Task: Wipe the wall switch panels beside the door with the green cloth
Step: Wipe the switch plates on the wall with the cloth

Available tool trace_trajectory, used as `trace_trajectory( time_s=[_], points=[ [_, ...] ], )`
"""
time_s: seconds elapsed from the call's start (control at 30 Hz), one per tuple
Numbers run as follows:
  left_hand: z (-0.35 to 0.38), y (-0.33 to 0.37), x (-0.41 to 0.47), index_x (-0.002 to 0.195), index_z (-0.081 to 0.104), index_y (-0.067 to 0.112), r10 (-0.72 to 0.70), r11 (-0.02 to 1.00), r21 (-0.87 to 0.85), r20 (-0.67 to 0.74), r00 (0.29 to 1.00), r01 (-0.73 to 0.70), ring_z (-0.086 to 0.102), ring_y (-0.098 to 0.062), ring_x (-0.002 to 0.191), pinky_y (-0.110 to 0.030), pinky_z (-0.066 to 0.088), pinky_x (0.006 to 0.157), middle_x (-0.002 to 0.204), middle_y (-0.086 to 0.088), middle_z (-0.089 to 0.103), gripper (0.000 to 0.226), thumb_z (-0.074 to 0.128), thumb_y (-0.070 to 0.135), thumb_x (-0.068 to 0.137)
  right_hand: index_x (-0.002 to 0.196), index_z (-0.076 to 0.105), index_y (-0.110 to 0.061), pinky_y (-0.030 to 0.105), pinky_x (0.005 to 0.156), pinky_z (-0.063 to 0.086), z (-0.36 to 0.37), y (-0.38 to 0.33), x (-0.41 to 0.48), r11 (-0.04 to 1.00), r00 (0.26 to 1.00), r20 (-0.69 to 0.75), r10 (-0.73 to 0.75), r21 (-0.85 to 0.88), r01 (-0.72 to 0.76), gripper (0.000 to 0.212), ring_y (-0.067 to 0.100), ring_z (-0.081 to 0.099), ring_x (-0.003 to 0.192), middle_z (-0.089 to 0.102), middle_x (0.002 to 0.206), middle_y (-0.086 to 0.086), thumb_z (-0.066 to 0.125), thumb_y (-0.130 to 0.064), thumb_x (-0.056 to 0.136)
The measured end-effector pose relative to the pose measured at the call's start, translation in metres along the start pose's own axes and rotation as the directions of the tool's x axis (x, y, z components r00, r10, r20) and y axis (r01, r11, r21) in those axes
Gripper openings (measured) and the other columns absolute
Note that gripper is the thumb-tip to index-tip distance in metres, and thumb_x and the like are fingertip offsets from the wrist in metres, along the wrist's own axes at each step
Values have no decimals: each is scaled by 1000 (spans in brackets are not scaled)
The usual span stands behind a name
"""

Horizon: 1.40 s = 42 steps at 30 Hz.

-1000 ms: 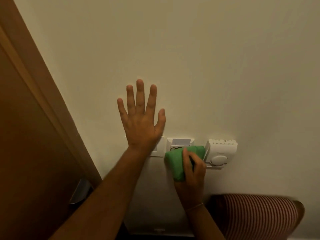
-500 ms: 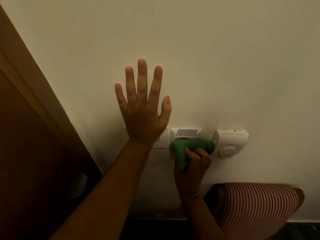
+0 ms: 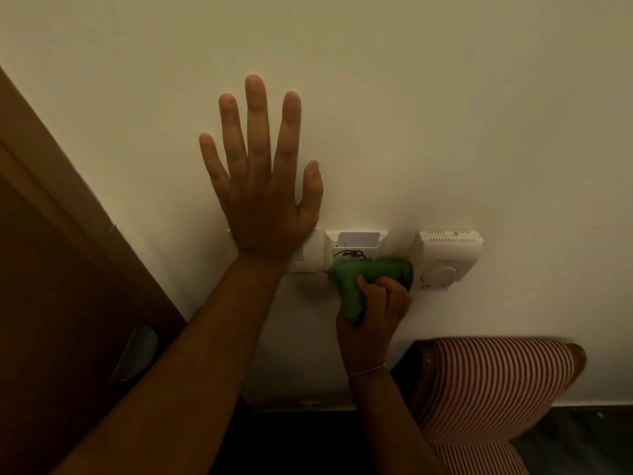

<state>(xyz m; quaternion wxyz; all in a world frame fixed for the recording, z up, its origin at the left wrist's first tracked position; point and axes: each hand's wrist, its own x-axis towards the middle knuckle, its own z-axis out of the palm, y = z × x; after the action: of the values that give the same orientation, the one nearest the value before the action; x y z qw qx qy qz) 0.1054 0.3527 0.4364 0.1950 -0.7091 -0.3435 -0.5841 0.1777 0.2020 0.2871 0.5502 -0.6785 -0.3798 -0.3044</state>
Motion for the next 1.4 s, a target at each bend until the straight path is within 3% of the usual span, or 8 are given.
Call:
trace_trajectory(
  time_s=[0.13, 0.27, 0.47, 0.63, 0.83, 1.1, 1.27, 1.4],
  points=[
    [3, 0, 1, 175, 29, 22, 4, 1000, 20, -19, 1000, -4, 23, -44, 167, -56, 1, 141, 178, -19, 27, 67, 45, 46, 115, 106, 58, -16, 20, 109, 33, 18, -21, -1, 997, 999, 18, -36, 71, 34, 10, 29, 48, 101, 47, 110, 7, 61, -13, 98],
    [5, -1, 2, 176, 23, 25, 9, 1000, 16, -41, 999, -8, 21, -41, 169, -55, 1, 141, 179, -17, 25, 67, 42, 47, 115, 106, 58, -17, 36, 92, 43, 18, -22, 5, 987, 984, 72, -162, 36, 160, 20, 28, 48, 99, 48, 110, 6, 70, -11, 91],
    [5, -1, 2, 176, 22, 26, 11, 1000, -8, -36, 999, -11, 15, -39, 174, -56, 1, 141, 180, -16, 22, 69, 44, 48, 114, 105, 55, -16, 34, 97, 43, 2, -14, 11, 1000, 1000, -27, 0, 30, 0, 21, 28, 48, 102, 46, 111, 7, 63, -7, 89],
    [4, 0, 2, 175, 24, 25, 6, 1000, -3, -35, 999, -6, 20, -41, 168, -55, 0, 141, 179, -17, 25, 69, 46, 46, 114, 125, 54, -15, 45, 108, 44, 11, -20, 9, 1000, 999, 33, -12, 23, 11, 61, 34, 45, 125, 43, 135, 11, 91, -3, 78],
    [7, 1, 2, 175, 29, 22, -1, 1000, 10, -44, 999, 1, 25, -45, 167, -57, 3, 141, 178, -21, 31, 68, 47, 45, 114, 167, 18, -21, 44, 135, -1, 18, -5, 6, 981, 971, 197, -139, -106, 162, 86, 23, -1, 167, 10, 177, 8, 68, -17, 99],
    [7, 2, 2, 173, 35, 20, -5, 1000, 18, -46, 999, 6, 28, -46, 166, -59, 6, 141, 176, -22, 36, 65, 45, 45, 114, 171, -2, -21, 46, 135, -2, 18, 1, 0, 994, 976, 197, -92, -33, 100, 70, 26, -9, 166, -8, 179, -2, 39, -16, 113],
    [13, -1, 2, 174, 33, 21, -7, 1000, 22, -95, 995, 9, 24, -43, 167, -57, 3, 141, 177, -19, 30, 66, 44, 45, 114, 171, -1, -18, 43, 135, -5, 28, -20, -5, 956, 929, 274, -249, -83, 281, 95, 25, -6, 167, -8, 179, -1, 54, -8, 94],
    [17, -2, 3, 174, 32, 23, -9, 1000, 28, -123, 992, 12, 28, -43, 166, -56, 4, 142, 175, -19, 33, 64, 43, 46, 115, 170, 0, -15, 43, 136, 0, 22, -9, -1, 926, 919, 264, -294, -158, 342, 79, 23, -2, 167, -7, 179, 2, 48, -18, 108]
  ],
)
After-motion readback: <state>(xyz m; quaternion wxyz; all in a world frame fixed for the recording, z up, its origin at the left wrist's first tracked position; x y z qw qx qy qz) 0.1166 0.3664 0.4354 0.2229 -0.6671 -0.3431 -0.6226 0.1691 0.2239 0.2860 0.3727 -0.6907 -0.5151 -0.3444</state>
